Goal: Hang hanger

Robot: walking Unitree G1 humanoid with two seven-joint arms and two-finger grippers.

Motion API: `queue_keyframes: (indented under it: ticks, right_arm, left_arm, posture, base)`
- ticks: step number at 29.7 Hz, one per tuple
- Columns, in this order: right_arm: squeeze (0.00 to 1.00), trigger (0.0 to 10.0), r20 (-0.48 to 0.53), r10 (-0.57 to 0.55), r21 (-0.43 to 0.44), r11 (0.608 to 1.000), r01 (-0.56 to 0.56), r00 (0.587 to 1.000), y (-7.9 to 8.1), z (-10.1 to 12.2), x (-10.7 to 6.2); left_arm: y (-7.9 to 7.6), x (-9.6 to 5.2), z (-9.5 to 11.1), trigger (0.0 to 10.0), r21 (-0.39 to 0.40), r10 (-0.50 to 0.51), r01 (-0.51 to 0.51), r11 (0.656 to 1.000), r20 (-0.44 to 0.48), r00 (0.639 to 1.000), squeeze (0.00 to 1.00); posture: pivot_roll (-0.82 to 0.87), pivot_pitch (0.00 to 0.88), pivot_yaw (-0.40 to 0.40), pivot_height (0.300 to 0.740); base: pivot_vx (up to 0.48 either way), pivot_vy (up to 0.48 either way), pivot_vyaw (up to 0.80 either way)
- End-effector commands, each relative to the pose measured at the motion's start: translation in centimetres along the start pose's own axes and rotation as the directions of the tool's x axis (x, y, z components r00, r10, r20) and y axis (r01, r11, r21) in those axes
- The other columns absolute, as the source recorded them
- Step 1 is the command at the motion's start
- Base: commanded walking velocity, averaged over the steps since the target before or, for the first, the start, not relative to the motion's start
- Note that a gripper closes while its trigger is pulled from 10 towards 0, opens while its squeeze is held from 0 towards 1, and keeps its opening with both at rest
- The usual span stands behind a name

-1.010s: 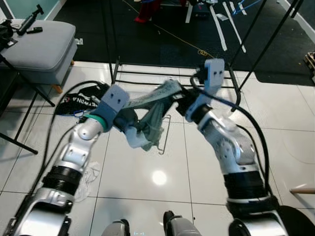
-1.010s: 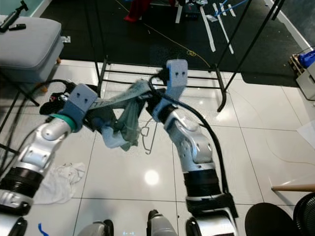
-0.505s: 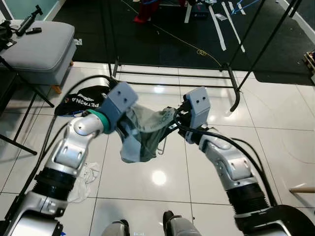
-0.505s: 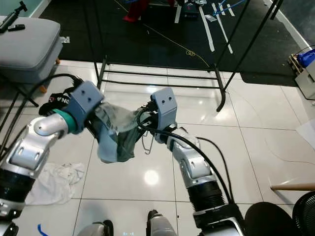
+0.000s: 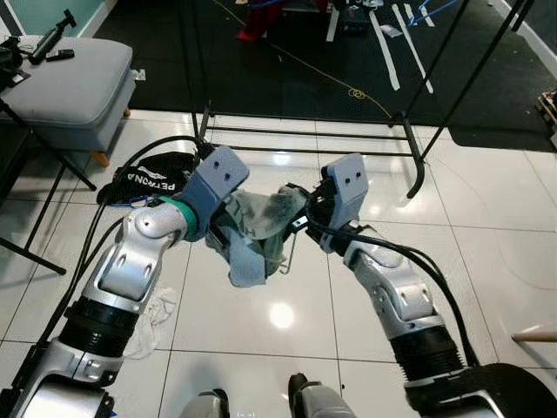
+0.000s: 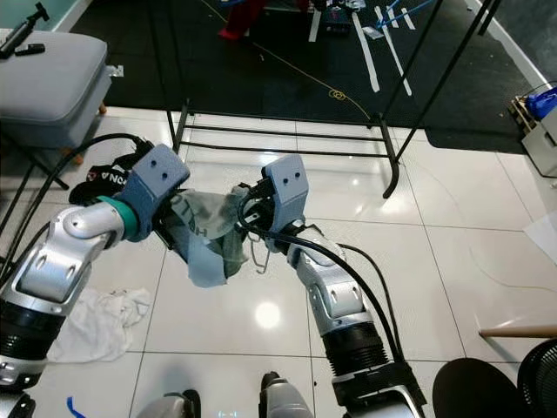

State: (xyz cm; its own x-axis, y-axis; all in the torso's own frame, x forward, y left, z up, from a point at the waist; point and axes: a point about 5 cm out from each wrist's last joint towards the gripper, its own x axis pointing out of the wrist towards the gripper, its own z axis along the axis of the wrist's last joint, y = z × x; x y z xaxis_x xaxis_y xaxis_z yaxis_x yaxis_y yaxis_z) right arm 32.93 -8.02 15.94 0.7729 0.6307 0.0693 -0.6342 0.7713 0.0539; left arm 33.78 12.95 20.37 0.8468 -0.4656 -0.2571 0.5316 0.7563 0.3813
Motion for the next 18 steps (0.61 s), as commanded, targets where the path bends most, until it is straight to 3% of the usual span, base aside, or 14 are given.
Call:
queue_keyframes:
  ticks: [1, 2, 3, 7, 8, 9, 15, 16, 18]
  right_arm:
    - [0.00, 10.0, -0.031, -0.013, 0.035, 0.999, 0.014, 0.999, -0.4, -1.2, -0.6]
    - [0.00, 10.0, -0.031, -0.013, 0.035, 0.999, 0.014, 0.999, -0.4, -1.2, -0.6]
    - [0.00, 10.0, -0.138, -0.003, 0.002, 1.000, 0.003, 0.990, -0.5, -3.4, -1.7]
    - [0.00, 10.0, -0.188, 0.009, 0.001, 1.000, -0.009, 0.982, -0.6, -4.9, -3.0]
    - [0.55, 10.0, -0.187, 0.007, 0.015, 1.000, -0.004, 0.982, -0.5, -5.3, -3.4]
    - [1.00, 10.0, -0.177, 0.005, 0.034, 0.999, 0.001, 0.984, -0.5, -5.4, -3.8]
    - [1.00, 10.0, -0.169, 0.003, -0.017, 1.000, -0.006, 0.986, -0.1, -5.9, -4.2]
    - [0.00, 10.0, -0.169, 0.011, -0.040, 0.999, -0.018, 0.986, 0.0, -6.1, -4.4]
    - [0.00, 10.0, -0.171, 0.014, -0.049, 0.999, -0.022, 0.985, 0.0, -6.4, -4.6]
  left_arm:
    - [0.1, -0.1, 0.4, 0.0, -0.060, 0.007, -0.007, 0.998, -0.003, 1.000, 0.00]
    - [0.1, -0.1, 0.4, 0.0, -0.060, 0.007, -0.007, 0.998, -0.003, 1.000, 0.00]
    - [0.6, 0.0, 0.8, 0.0, -0.139, 0.033, -0.036, 0.990, -0.023, 0.999, 0.00]
    - [1.0, 0.0, 0.9, 0.0, -0.162, 0.046, -0.050, 0.986, -0.029, 0.999, 0.00]
    - [1.0, 0.0, 1.0, 0.0, -0.166, 0.049, -0.053, 0.985, -0.027, 0.998, 0.00]
    - [1.0, 0.1, 1.0, 0.0, -0.168, 0.049, -0.052, 0.984, -0.025, 0.998, 0.00]
    - [0.9, 0.1, 1.2, 0.0, -0.167, 0.051, -0.055, 0.984, -0.031, 0.998, 0.00]
    - [1.0, 0.1, 1.4, 0.0, -0.173, 0.062, -0.066, 0.983, -0.033, 0.998, 0.00]
    - [1.2, 0.1, 1.5, 0.0, -0.176, 0.080, -0.084, 0.981, -0.032, 0.996, 0.00]
  posture:
    - [-0.01, 0.100, 0.012, 0.740]
    - [-0.01, 0.100, 0.012, 0.740]
    - [0.00, 0.095, 0.014, 0.740]
    - [-0.01, 0.098, 0.020, 0.740]
    - [-0.01, 0.100, 0.023, 0.740]
    - [-0.01, 0.101, 0.024, 0.740]
    - [-0.01, 0.105, 0.030, 0.740]
    - [-0.01, 0.105, 0.030, 0.740]
    - [-0.01, 0.107, 0.027, 0.740]
  base:
    - [0.000, 0.000, 0.00]
    - [0.000, 0.000, 0.00]
    - [0.000, 0.000, 0.00]
    - [0.000, 0.000, 0.00]
    - [0.000, 0.000, 0.00]
    - [0.000, 0.000, 0.00]
    - [0.000, 0.000, 0.00]
    - [0.000, 0.000, 0.00]
    - [0.000, 0.000, 0.00]
